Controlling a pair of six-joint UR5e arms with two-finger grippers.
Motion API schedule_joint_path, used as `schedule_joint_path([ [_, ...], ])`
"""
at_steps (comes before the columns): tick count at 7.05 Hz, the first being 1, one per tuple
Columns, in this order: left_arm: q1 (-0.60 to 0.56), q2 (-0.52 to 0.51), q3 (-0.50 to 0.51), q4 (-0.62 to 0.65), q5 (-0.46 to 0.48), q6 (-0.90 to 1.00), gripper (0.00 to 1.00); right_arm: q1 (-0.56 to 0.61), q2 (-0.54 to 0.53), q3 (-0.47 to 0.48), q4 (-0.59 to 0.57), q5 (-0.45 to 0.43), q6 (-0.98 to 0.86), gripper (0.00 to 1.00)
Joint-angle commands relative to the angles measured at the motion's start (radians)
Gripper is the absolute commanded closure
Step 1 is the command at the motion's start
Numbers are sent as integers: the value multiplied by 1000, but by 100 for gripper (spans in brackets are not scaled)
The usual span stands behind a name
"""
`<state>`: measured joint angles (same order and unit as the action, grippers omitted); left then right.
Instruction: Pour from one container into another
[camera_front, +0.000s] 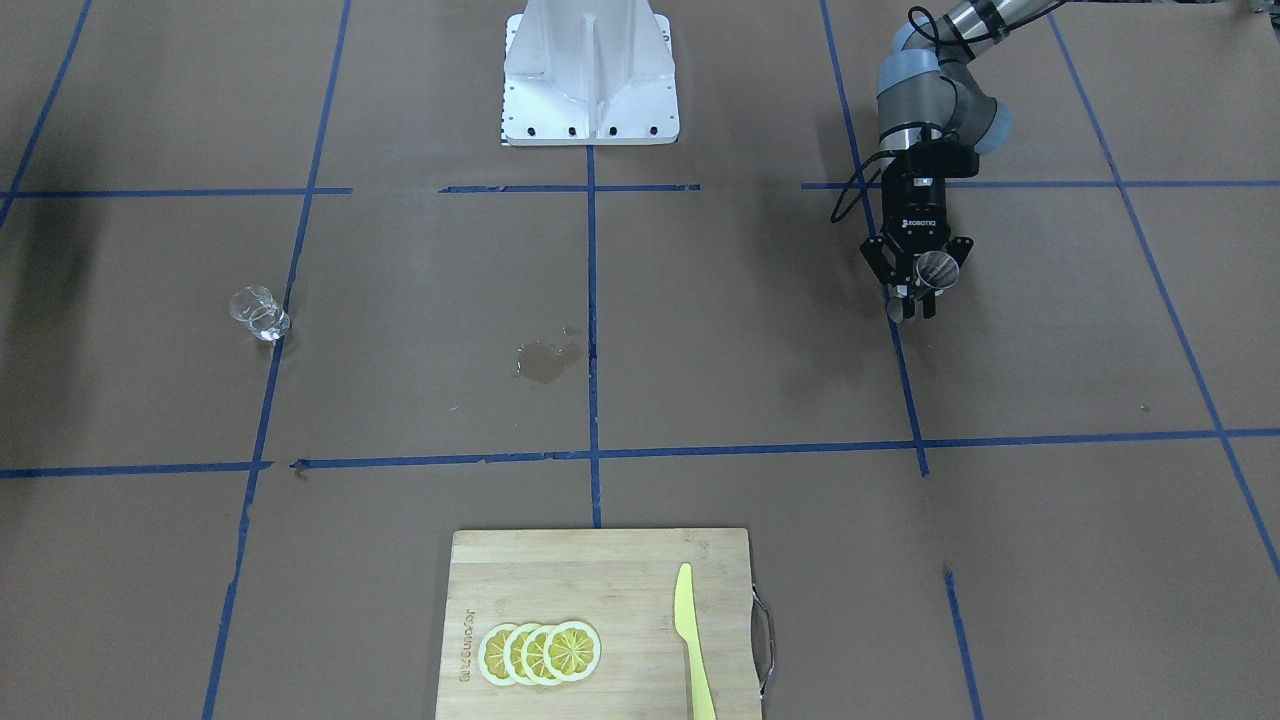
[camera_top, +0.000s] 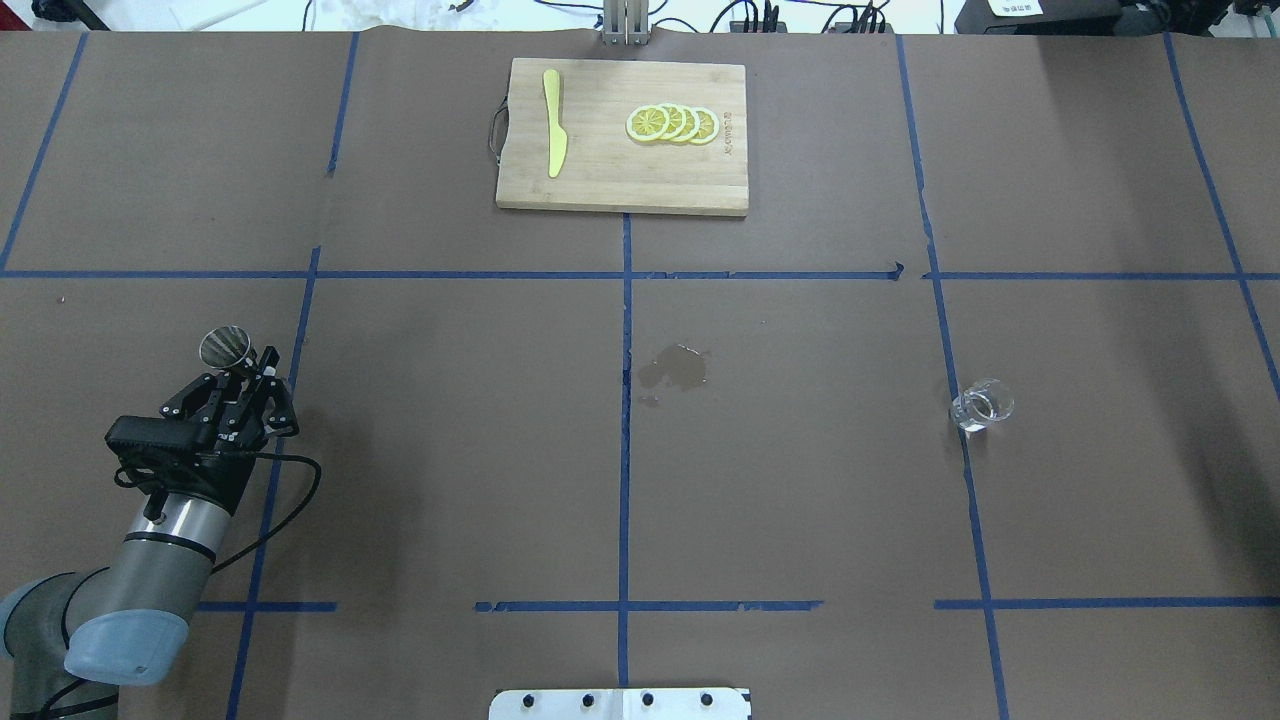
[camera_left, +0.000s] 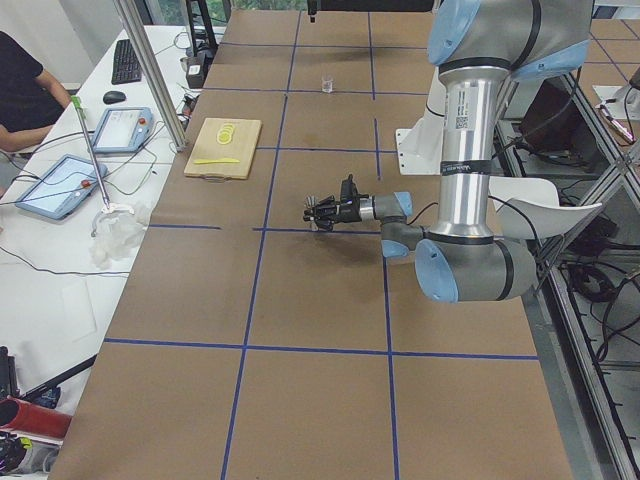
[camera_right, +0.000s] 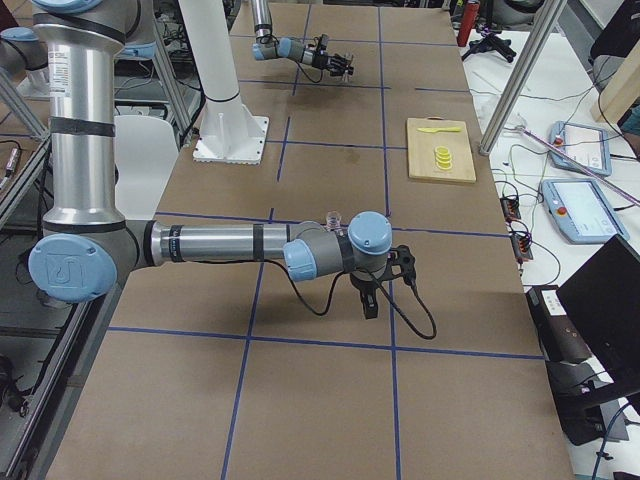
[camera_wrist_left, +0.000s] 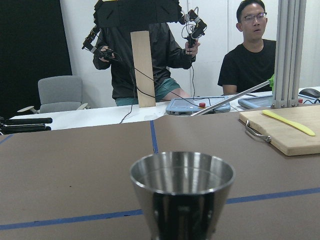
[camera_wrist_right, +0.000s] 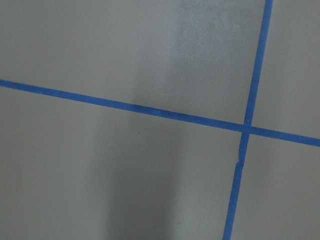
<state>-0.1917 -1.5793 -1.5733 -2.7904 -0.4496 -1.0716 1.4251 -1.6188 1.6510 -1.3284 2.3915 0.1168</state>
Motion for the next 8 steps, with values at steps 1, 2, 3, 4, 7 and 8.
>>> schedule_joint_path([
  [1, -34, 5, -40, -46, -131, 37, 100, 0, 5, 3, 2, 0, 0, 0],
  [2, -44, 5, -43, -53, -138, 123, 100, 0, 8, 3, 23, 0, 0, 0],
  [3, -45, 1, -43, -98, -138, 130, 100, 0, 8, -5, 58, -2, 1, 0],
  [4, -45, -1, -42, -107, -138, 140, 100, 0, 8, -5, 58, -2, 1, 0],
  [7, -37, -106, -62, -124, -138, 331, 100, -17, 10, 3, 128, -3, 10, 0],
  [8, -38, -178, -59, -123, -138, 432, 100, -47, 10, 3, 185, -3, 106, 0],
])
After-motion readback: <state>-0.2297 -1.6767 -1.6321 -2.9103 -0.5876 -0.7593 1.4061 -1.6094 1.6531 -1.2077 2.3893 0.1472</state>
